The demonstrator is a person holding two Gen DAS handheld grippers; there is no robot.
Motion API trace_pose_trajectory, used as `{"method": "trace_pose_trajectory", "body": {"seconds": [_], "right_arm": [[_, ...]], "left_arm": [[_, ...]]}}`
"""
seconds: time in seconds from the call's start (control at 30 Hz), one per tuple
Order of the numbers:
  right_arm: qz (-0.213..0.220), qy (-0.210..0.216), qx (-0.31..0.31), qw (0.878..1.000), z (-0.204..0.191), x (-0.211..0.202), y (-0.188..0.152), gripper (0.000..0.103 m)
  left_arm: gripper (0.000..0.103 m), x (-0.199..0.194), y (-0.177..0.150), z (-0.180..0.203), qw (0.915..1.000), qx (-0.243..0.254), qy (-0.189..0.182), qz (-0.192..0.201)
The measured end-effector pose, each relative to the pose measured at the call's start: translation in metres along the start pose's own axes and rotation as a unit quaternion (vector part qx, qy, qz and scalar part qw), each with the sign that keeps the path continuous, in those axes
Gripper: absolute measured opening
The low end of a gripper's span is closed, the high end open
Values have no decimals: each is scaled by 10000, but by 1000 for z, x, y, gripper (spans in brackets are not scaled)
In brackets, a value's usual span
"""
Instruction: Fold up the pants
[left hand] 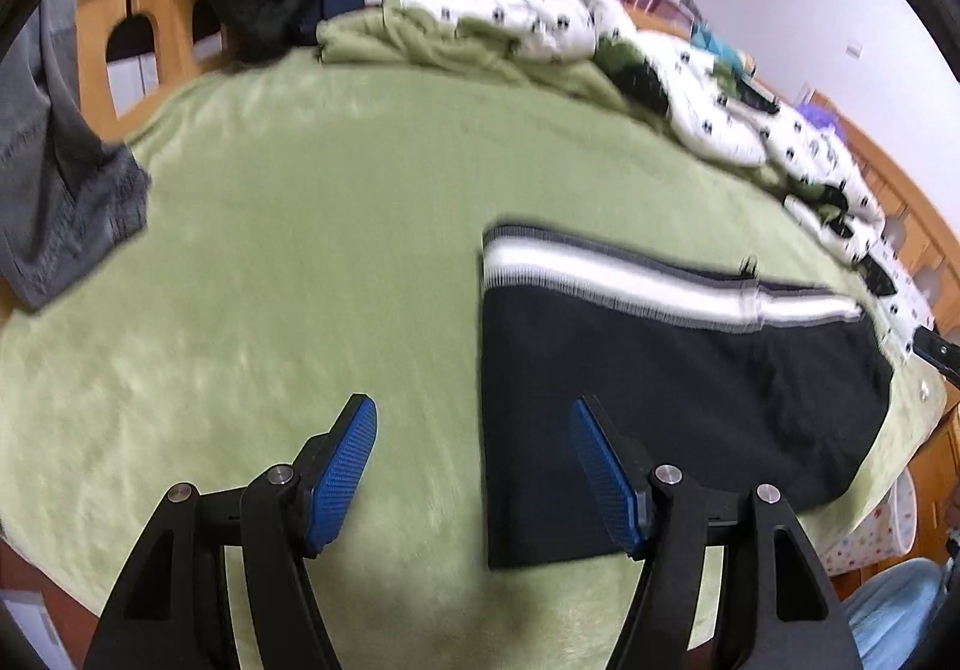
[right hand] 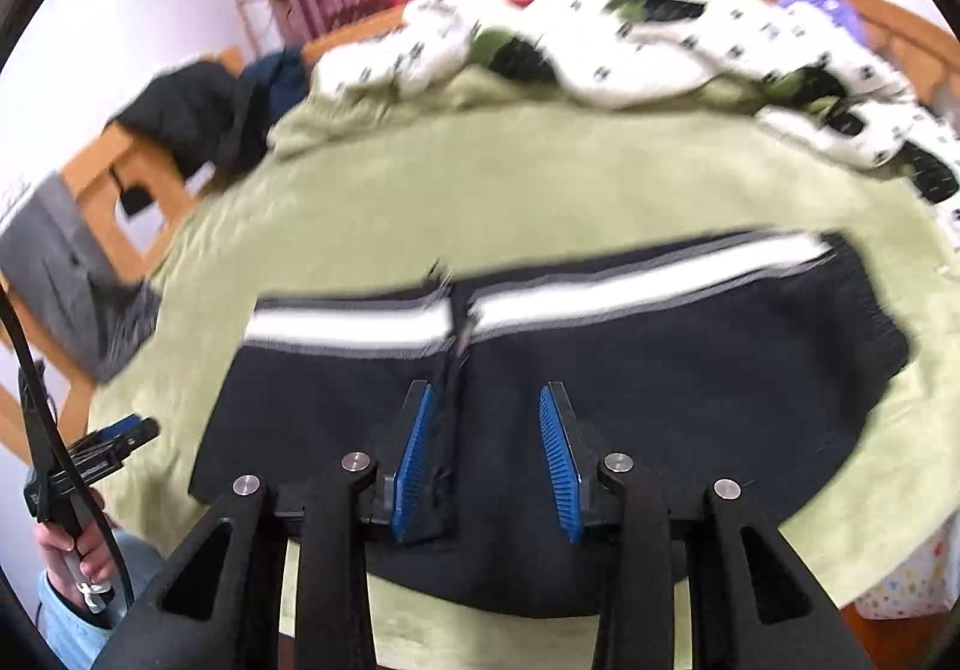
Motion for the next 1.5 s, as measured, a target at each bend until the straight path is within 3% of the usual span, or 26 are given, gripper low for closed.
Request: {"method": "trace_pose_trajectory", "body": {"seconds": [0.13, 0.37, 0.53, 0.67, 0.8, 0.97, 1.13, 1.17, 1.23, 1.3, 1.43, 1.5], "right_arm": [[355, -329, 301, 9984, 59, -32, 29, 59], [205, -943, 1123, 9890, 178, -26, -5, 61], [-97, -549, 1936, 9795, 226, 25, -42, 60], [-69, -166, 2349, 9718, 240, 58, -51, 60], [-88, -115, 2537, 9672, 243, 84, -46, 60], [-143, -400, 2482, 9678, 256, 115, -33, 60], [133, -178, 2850, 9583, 274, 126, -22, 59], [114, -222, 2905, 9565, 276, 128, -19, 56], [31, -388, 2863, 9574, 276, 129, -13, 31], [194, -417, 2741, 9606, 265, 114, -1, 18], [642, -563, 2224, 9712, 221, 70, 38, 15], [811, -510, 2082, 9734, 200, 55, 58, 14]], "left_arm": [[65, -17, 29, -4, 9999, 92, -16, 104], [65, 0, 44, -1, 9995, -4, -315, -32], [65, 50, 26, 9, 9974, 10, -624, -358], [65, 90, 10, 14, 9939, -149, -836, -697], [64, 128, 3, 10, 9871, -445, -1073, -1105], [63, 157, 11, 16, 9734, -806, -1816, -1145], [49, 178, 24, 31, 9607, -1016, -2228, -1306], [42, 181, 25, 33, 9602, -1033, -2207, -1365], [28, 182, 28, 37, 9585, -1065, -2189, -1483], [17, 169, 32, 41, 9579, -1096, -2251, -1407], [12, 127, 52, 53, 9669, -700, -2254, -970], [11, 114, 66, 58, 9666, -651, -2330, -850]]}}
Point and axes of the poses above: each gripper's, at about its wrist camera, not at the fingertips, and x roughly the way its jaws point, z to its right, y to its top, the point moved 9 cm from there along x, roughly the way its jaws point, and after that the axes turned 5 degrees about -z, right-handed, at the moved point
